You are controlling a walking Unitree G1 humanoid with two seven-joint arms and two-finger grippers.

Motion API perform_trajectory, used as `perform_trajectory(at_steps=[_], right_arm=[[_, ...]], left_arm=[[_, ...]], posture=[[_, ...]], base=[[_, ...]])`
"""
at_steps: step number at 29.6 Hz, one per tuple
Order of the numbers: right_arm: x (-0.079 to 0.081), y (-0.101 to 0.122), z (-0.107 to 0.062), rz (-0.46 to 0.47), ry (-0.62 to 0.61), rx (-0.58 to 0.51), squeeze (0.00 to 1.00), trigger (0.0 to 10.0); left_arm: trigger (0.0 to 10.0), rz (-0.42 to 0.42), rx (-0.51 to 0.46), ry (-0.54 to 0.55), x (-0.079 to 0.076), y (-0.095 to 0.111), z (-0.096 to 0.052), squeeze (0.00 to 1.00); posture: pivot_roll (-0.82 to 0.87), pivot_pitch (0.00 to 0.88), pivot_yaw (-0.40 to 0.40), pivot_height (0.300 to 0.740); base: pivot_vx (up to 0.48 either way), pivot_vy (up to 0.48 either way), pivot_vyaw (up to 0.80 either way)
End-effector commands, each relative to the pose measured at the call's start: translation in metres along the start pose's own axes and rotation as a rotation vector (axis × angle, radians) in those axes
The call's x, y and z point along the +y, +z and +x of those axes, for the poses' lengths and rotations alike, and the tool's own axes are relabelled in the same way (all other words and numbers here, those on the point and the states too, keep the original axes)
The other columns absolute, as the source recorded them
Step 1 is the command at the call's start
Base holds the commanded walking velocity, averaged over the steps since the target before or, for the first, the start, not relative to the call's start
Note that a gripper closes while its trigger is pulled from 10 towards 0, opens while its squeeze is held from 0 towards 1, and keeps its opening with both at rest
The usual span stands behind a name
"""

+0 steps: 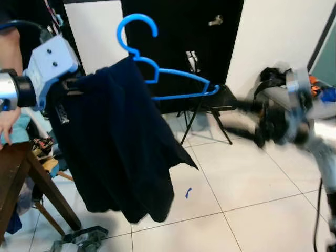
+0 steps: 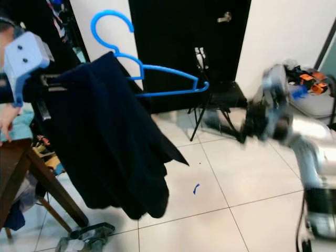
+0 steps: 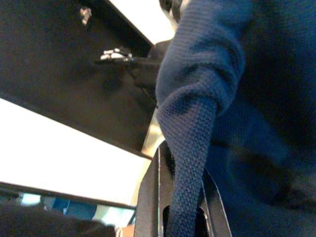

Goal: Hang hanger

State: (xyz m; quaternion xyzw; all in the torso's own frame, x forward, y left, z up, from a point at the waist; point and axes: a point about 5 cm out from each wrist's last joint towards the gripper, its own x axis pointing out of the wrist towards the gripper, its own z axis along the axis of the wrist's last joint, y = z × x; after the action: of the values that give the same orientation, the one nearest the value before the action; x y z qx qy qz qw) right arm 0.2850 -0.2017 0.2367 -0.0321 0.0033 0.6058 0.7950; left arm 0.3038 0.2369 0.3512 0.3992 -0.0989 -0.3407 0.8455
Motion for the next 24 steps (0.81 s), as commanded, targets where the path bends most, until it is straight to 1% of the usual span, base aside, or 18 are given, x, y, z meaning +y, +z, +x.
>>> perform_trajectory(at_steps=[1, 3, 4, 6, 7, 8, 9, 11, 12, 13, 16, 17, 21, 22, 23, 24], right_arm=[[0.009, 0.002, 0.014, -0.002, 0.076, 0.000, 0.00, 10.0], [0.009, 0.002, 0.014, -0.002, 0.076, 0.000, 0.00, 10.0], [0.012, -0.001, 0.020, 0.001, 0.088, 0.001, 0.00, 10.0], [0.009, -0.004, 0.041, -0.019, 0.063, -0.035, 0.00, 10.0], [0.009, -0.004, 0.041, -0.019, 0.063, -0.035, 0.00, 10.0], [0.007, -0.003, 0.048, -0.027, 0.046, -0.053, 0.00, 10.0], [0.007, -0.003, 0.048, -0.027, 0.046, -0.053, 0.00, 10.0], [-0.006, 0.008, 0.061, -0.053, -0.033, -0.131, 0.00, 10.0], [-0.006, 0.008, 0.061, -0.053, -0.033, -0.131, 0.00, 10.0], [-0.010, 0.012, 0.065, -0.056, -0.054, -0.155, 0.00, 10.0], [-0.010, 0.012, 0.065, -0.056, -0.054, -0.155, 0.00, 10.0], [-0.011, 0.015, 0.066, -0.052, -0.061, -0.170, 0.00, 10.0], [-0.008, 0.016, 0.070, -0.052, -0.055, -0.159, 0.00, 10.0], [-0.005, 0.015, 0.070, -0.046, -0.043, -0.154, 0.00, 9.8], [-0.005, 0.015, 0.070, -0.046, -0.043, -0.154, 0.00, 9.8], [-0.005, 0.015, 0.068, -0.044, -0.043, -0.150, 0.00, 0.0]], left_arm=[[0.0, 0.016, -0.069, 0.043, 0.009, 0.015, -0.003, 0.00], [0.0, 0.016, -0.069, 0.043, 0.009, 0.015, -0.003, 0.00], [0.0, 0.011, -0.090, 0.048, 0.010, 0.018, -0.001, 0.00], [0.0, -0.003, -0.164, 0.046, 0.011, 0.030, 0.003, 0.00], [0.0, -0.003, -0.164, 0.046, 0.011, 0.030, 0.003, 0.00], [0.0, -0.006, -0.188, 0.043, 0.011, 0.034, 0.004, 0.00], [0.0, -0.006, -0.188, 0.043, 0.011, 0.034, 0.004, 0.00], [0.0, -0.007, -0.228, 0.024, 0.008, 0.040, 0.007, 0.00], [0.0, -0.007, -0.228, 0.024, 0.008, 0.040, 0.007, 0.00], [0.0, -0.006, -0.235, 0.019, 0.008, 0.042, 0.008, 0.00], [0.0, -0.006, -0.235, 0.019, 0.008, 0.042, 0.008, 0.00], [0.0, -0.007, -0.245, 0.016, 0.007, 0.043, 0.008, 0.00], [0.0, -0.006, -0.254, 0.019, 0.008, 0.044, 0.010, 0.00], [0.0, -0.002, -0.248, 0.031, 0.010, 0.044, 0.009, 0.00], [0.0, -0.002, -0.248, 0.031, 0.010, 0.044, 0.009, 0.00], [0.0, 0.001, -0.232, 0.052, 0.013, 0.043, 0.008, 0.00]], posture=[[0.01, 0.000, 0.058, 0.740], [0.01, 0.000, 0.058, 0.740], [0.01, 0.000, 0.059, 0.740], [0.02, 0.000, 0.060, 0.740], [0.02, 0.000, 0.060, 0.740], [0.02, 0.000, 0.060, 0.740], [0.02, 0.000, 0.060, 0.740], [0.02, 0.000, 0.059, 0.740], [0.02, 0.000, 0.059, 0.740], [0.02, 0.000, 0.059, 0.740], [0.02, 0.000, 0.059, 0.740], [0.02, 0.000, 0.056, 0.740], [0.02, 0.000, 0.049, 0.740], [0.02, 0.000, 0.049, 0.740], [0.02, 0.000, 0.049, 0.740], [0.02, 0.000, 0.048, 0.740]], base=[[0.000, 0.000, 0.00], [0.000, 0.000, 0.00], [0.000, 0.000, 0.00], [0.000, 0.000, 0.00], [0.000, 0.000, 0.00], [0.000, 0.000, 0.00], [0.000, 0.000, 0.00], [0.000, 0.000, 0.00], [0.000, 0.000, 0.00], [0.000, 0.000, 0.00], [0.000, 0.000, 0.00], [0.000, 0.000, 0.00], [0.000, 0.000, 0.00], [0.000, 0.000, 0.00], [0.000, 0.000, 0.00], [0.000, 0.000, 0.00]])
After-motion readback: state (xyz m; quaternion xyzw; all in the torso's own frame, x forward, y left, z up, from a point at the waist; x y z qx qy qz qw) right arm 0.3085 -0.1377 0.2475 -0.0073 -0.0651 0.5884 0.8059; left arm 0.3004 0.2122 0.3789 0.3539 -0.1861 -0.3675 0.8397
